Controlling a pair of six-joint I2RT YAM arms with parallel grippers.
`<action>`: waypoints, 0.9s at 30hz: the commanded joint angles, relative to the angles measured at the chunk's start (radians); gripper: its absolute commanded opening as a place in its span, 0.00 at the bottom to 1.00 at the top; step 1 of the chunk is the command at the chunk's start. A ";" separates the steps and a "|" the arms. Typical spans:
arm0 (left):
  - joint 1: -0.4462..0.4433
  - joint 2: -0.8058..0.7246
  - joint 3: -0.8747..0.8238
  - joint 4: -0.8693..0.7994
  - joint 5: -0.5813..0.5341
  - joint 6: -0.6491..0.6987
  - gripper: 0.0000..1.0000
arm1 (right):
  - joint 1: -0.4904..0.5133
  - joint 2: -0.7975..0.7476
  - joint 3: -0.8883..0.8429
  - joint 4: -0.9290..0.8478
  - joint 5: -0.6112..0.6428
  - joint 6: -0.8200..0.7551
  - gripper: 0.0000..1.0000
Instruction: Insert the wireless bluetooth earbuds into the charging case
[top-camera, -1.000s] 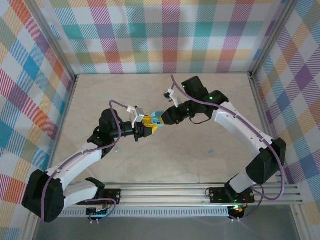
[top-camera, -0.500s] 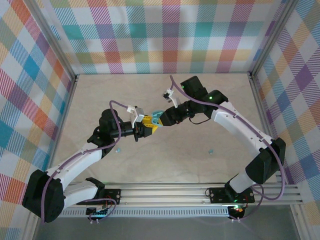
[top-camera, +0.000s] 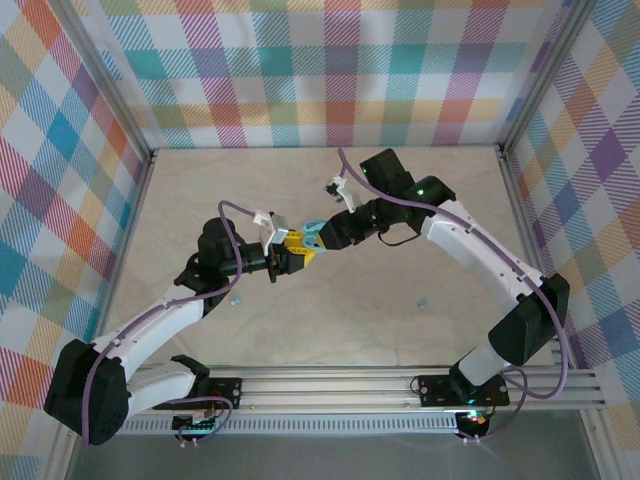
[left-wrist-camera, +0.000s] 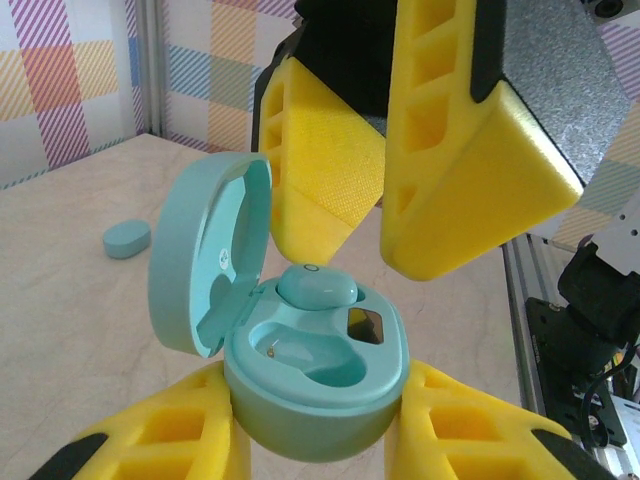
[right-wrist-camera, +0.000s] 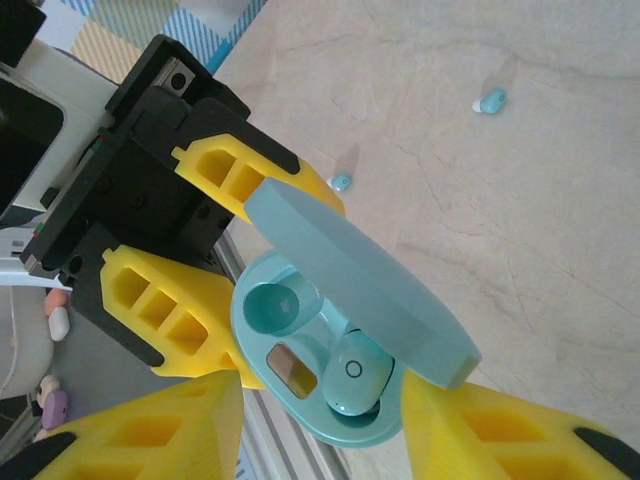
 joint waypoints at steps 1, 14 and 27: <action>-0.010 -0.023 -0.008 0.036 0.030 -0.002 0.05 | 0.001 -0.016 0.037 0.007 0.029 -0.006 0.47; -0.007 -0.067 -0.034 -0.018 -0.043 -0.003 0.05 | 0.001 -0.109 0.036 0.082 0.027 0.059 0.44; 0.030 -0.213 -0.077 -0.192 -0.185 -0.084 0.05 | -0.002 -0.039 0.038 0.220 0.130 0.161 0.48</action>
